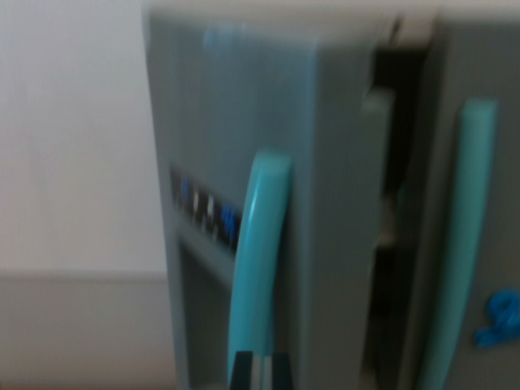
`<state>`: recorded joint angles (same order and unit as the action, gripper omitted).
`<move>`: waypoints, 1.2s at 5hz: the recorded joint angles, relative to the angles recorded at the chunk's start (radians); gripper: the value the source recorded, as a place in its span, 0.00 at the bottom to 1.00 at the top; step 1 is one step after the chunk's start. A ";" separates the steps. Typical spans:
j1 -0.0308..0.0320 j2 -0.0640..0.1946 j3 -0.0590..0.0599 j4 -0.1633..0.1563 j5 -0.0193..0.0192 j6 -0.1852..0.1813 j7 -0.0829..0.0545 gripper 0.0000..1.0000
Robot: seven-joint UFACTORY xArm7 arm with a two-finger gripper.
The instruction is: Close fridge door
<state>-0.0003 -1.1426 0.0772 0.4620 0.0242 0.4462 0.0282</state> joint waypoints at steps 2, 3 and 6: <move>0.0000 0.068 0.019 0.000 0.0000 0.000 0.000 1.00; 0.0000 0.129 0.030 0.001 0.0000 0.000 0.000 1.00; 0.0000 0.187 0.035 0.015 0.0000 0.000 0.000 1.00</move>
<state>-0.0003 -0.9561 0.1122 0.4771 0.0242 0.4461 0.0282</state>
